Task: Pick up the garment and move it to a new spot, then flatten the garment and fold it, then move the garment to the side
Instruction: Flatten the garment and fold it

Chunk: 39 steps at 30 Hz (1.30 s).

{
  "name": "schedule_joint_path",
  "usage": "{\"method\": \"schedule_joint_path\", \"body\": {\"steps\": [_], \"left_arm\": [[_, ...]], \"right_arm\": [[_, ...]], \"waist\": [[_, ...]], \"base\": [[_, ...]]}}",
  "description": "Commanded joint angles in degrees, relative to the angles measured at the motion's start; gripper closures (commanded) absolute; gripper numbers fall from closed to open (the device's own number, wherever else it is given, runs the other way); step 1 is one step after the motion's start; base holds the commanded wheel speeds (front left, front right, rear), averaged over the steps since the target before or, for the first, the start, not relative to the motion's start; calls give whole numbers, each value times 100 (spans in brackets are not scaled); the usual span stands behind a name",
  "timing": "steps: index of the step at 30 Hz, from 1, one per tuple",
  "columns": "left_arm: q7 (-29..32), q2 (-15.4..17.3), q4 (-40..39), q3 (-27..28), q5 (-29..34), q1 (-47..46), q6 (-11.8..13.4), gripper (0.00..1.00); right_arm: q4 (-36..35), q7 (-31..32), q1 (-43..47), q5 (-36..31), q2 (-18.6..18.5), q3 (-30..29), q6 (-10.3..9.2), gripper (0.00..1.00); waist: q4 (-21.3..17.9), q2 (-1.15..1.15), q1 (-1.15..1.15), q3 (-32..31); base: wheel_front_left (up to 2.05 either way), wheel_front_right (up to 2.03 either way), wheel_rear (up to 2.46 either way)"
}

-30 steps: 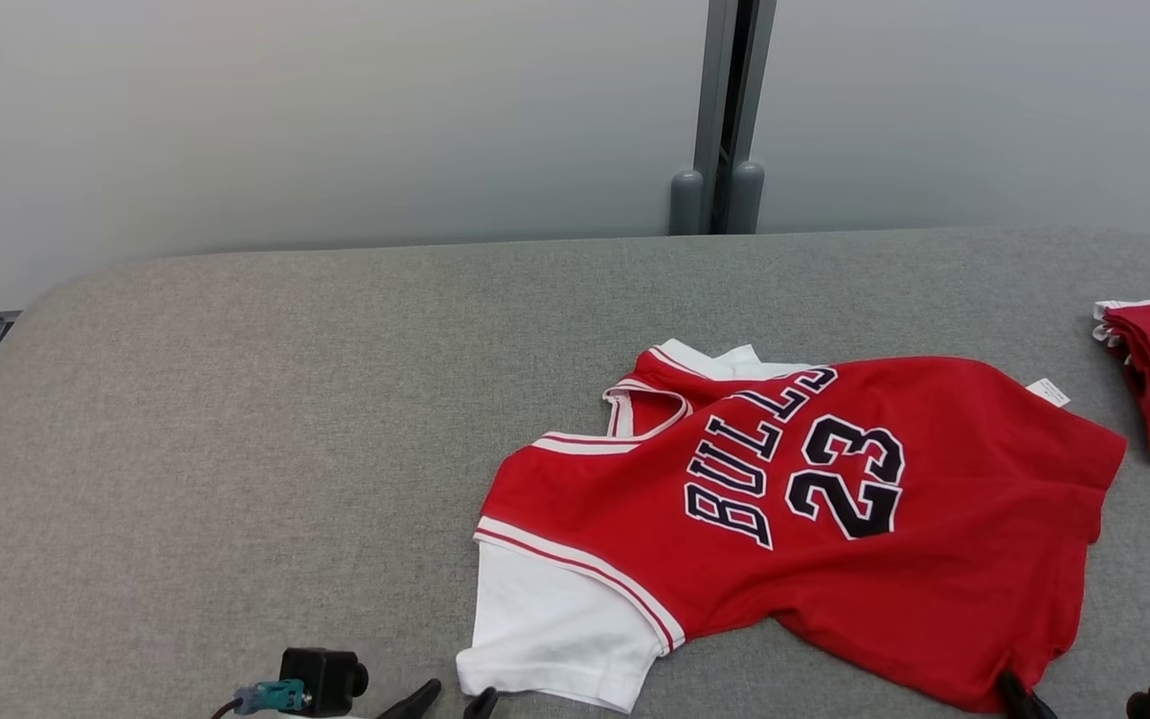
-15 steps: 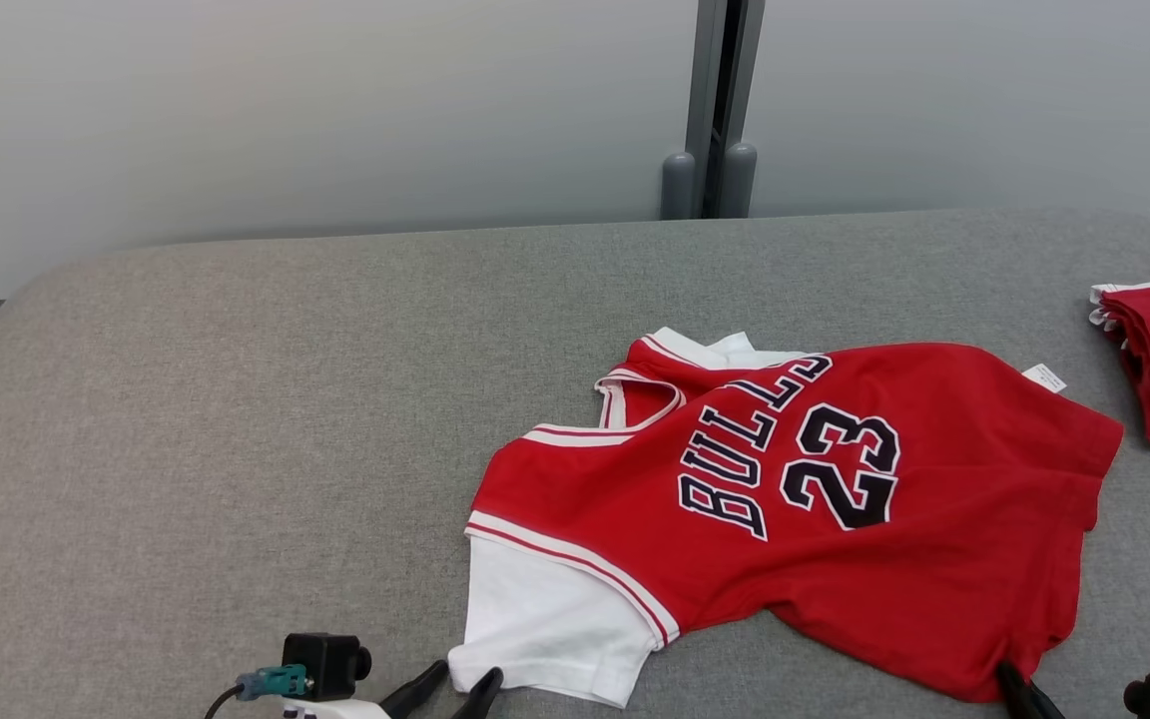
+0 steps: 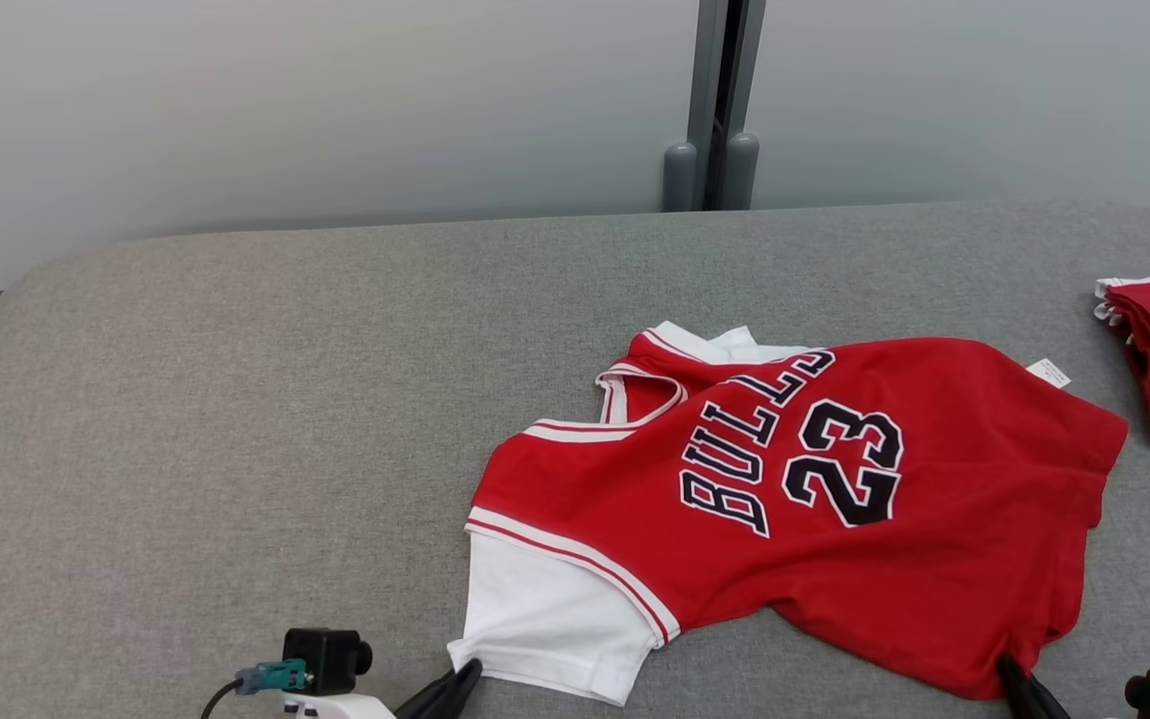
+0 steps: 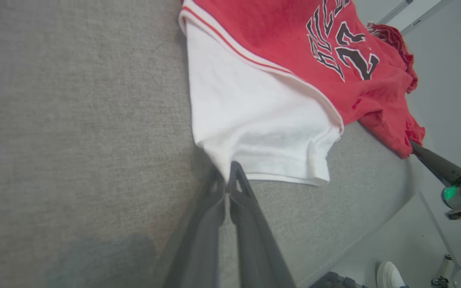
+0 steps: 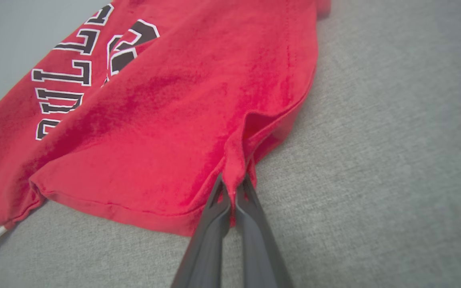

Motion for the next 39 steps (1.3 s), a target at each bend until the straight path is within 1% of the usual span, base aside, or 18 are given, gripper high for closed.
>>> {"method": "schedule_joint_path", "body": {"steps": [1, 6, 9, 13, 17, 21, 24, 27, 31, 33, 35, 39], "left_arm": [[-47, 50, -37, -20, -43, -90, -6, 100], [-162, 175, -440, -194, -355, -130, -6, 100], [-168, 313, -1048, -302, -734, -171, -6, 100], [-191, 613, -1903, -361, -1195, -298, -7, 100], [-265, 913, -2632, -233, -1613, -534, -6, 100], [-395, 1101, -3072, 49, -1870, -913, -6, 100], [-479, 1171, -3122, 264, -1956, -1149, -6, 100], [-569, 1140, -3132, 553, -2044, -1519, -6, 100], [-703, 1172, -3048, 960, -1923, -2006, -3, 100], [-758, 1174, -3003, 1208, -1915, -2184, 69, 100], [-794, 1159, -2968, 1411, -1898, -2335, 172, 100], [-851, 1103, -2817, 1726, -1715, -2572, 480, 100]], "right_arm": [[19, -29, -67, 18, -46, -2, 0, 100], [-45, -68, -132, 6, -105, -21, 0, 100], [-227, -79, -217, 75, -171, 1, 0, 100], [-527, -79, -487, -48, -441, 4, 0, 100], [-871, -9, -947, -229, -719, -42, 0, 100], [-1224, 208, -1487, -312, -848, -100, 0, 100], [-1372, 379, -1763, -301, -910, -112, 0, 100], [-1561, 598, -2180, -249, -953, -127, 0, 100], [-1660, 992, -2713, 18, -808, -152, 0, 100], [-1598, 1394, -2932, 365, -632, -164, 0, 100], [-1547, 1706, -3214, 537, -569, -172, 0, 100], [-1425, 2016, -3659, 689, -358, -173, 0, 100]], "waist": [[6, 0, 0, -3], [17, 0, 0, -29], [10, 0, 0, -62], [-40, 0, 0, -140], [-131, 0, 0, -202], [-196, 0, 0, -229], [-220, 0, 0, -258], [-248, 0, 0, -308], [-325, 0, 0, -355], [-358, 0, 0, -367], [-381, 0, 0, -365], [-395, 0, 0, -314]], "base": [[0, 0, 0], [0, 0, 0], [0, 0, 0], [0, 0, 0], [0, 0, 0], [0, 0, 0], [0, 0, 0], [0, 0, 0], [0, 0, 0], [0, 0, 0], [0, 0, 0], [0, 0, 0]]}}
